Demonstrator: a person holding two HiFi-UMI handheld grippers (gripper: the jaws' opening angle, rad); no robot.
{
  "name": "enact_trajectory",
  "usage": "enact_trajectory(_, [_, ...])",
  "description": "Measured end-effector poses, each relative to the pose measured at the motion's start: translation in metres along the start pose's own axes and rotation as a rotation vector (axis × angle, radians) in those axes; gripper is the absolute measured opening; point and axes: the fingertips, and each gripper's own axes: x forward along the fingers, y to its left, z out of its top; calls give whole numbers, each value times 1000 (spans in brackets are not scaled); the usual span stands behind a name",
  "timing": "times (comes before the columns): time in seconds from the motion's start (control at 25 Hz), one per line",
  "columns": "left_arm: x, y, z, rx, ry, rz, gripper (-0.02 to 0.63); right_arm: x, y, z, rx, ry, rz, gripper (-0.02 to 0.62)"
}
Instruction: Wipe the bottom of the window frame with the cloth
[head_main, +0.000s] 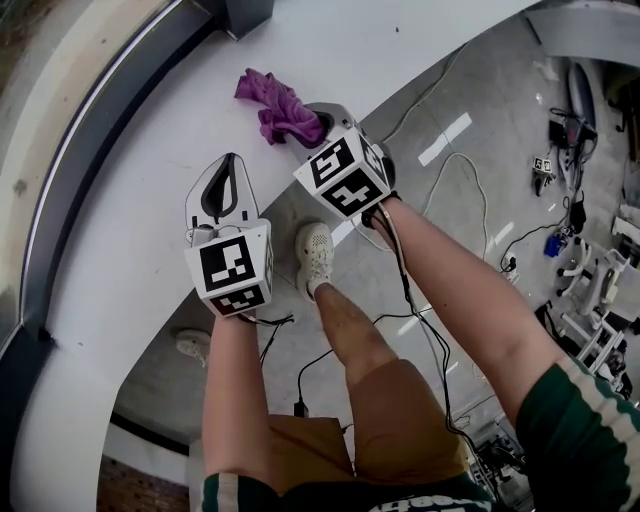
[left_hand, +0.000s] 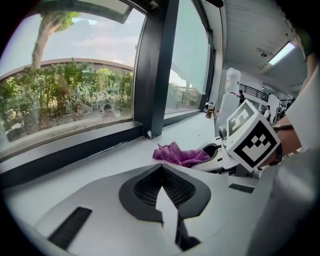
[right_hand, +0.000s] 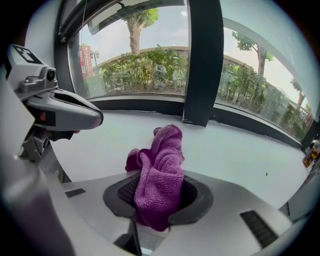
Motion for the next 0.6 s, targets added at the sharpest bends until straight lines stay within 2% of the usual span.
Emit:
enact_trajectory(0.2, [-30, 2, -20, 3, -12, -8, 5, -2, 31, -13, -30, 11, 9, 127])
enact_trajectory(0.44, [-96, 65, -47, -18, -37, 33, 5, 9, 117, 10, -88, 28, 36, 127])
enact_trajectory(0.6, [-113, 90, -58, -33, -51, 54, 5, 15, 140, 15, -116, 31, 48, 127])
